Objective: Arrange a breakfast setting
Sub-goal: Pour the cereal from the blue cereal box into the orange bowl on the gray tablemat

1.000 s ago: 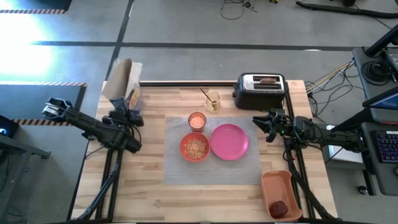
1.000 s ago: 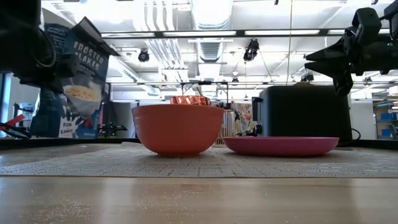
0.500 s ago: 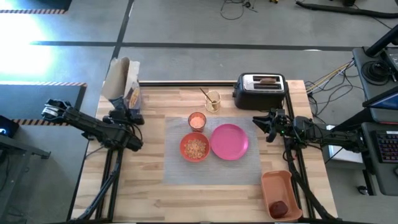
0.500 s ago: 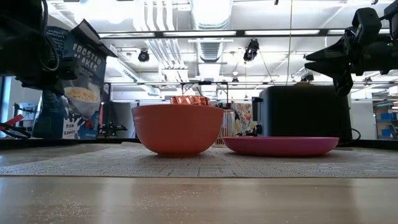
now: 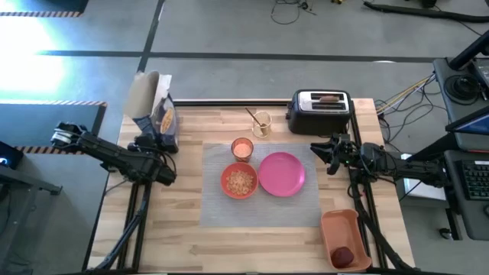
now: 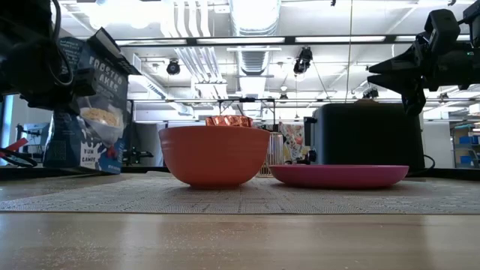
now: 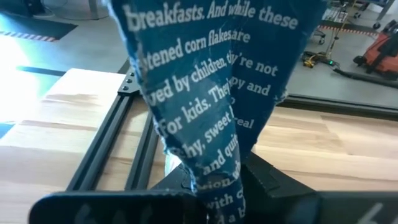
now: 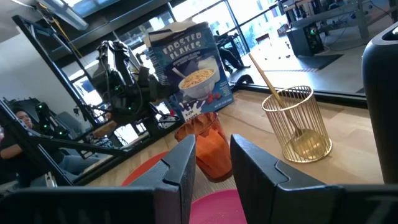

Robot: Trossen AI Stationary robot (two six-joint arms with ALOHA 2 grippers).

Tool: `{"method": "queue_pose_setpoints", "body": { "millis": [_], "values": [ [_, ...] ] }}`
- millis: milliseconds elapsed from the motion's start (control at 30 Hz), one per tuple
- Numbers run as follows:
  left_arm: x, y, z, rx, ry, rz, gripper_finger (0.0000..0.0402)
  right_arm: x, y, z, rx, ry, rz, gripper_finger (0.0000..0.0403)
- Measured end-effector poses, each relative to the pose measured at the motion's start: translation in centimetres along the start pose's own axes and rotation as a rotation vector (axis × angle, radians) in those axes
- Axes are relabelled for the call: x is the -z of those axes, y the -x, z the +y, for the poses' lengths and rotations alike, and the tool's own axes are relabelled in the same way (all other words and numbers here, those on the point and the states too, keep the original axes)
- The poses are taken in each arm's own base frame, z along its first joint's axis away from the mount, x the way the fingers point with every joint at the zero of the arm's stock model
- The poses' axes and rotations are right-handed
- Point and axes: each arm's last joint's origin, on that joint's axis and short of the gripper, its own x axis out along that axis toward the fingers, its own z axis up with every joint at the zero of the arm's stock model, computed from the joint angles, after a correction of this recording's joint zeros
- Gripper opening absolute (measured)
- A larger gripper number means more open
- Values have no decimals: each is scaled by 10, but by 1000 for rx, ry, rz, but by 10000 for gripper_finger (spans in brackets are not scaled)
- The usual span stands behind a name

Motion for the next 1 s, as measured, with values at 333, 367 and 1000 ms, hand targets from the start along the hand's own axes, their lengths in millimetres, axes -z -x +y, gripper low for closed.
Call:
{"method": "queue_pose_setpoints", "body": {
  "millis": [333,367,1000],
  "values": [
    [1,-1,-1,-18,-84,27,60,0,0,0,0,0,0,91],
    [1,-1,-1,-17,-83,26,66,0,0,0,0,0,0,91],
    [-5,7,-14,6,-31,88,222,0,0,0,0,0,0,91]
  ]
}}
